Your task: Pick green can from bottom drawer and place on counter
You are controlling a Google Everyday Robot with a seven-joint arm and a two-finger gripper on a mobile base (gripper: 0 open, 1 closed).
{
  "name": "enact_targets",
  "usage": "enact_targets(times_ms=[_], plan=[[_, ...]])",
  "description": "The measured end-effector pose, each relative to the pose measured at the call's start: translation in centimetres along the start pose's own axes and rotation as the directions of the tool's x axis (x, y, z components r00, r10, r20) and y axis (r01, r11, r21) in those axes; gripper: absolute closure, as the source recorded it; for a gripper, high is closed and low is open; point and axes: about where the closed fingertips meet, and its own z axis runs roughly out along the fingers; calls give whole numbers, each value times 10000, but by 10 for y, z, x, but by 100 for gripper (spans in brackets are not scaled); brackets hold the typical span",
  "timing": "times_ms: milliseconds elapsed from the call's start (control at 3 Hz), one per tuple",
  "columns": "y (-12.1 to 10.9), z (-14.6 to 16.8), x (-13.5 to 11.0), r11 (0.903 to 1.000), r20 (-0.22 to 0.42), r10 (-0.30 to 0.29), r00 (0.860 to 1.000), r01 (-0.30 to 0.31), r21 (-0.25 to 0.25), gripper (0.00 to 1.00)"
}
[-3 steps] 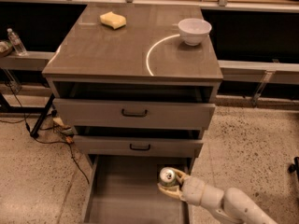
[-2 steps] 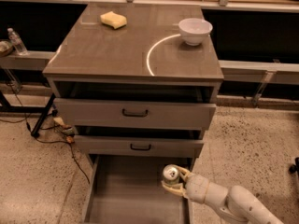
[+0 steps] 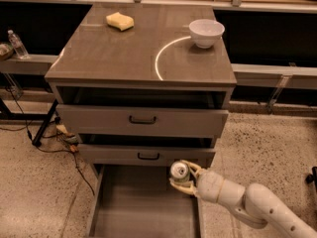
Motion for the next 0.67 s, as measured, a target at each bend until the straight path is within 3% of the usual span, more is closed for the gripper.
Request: enact_targets(times_ms=[333,667], plan=[[-25,-15,-96,9973,53,-636,9980,634,381,100],[-49,-36,-190,9861,-206,-1501,9884,1512,683,100]])
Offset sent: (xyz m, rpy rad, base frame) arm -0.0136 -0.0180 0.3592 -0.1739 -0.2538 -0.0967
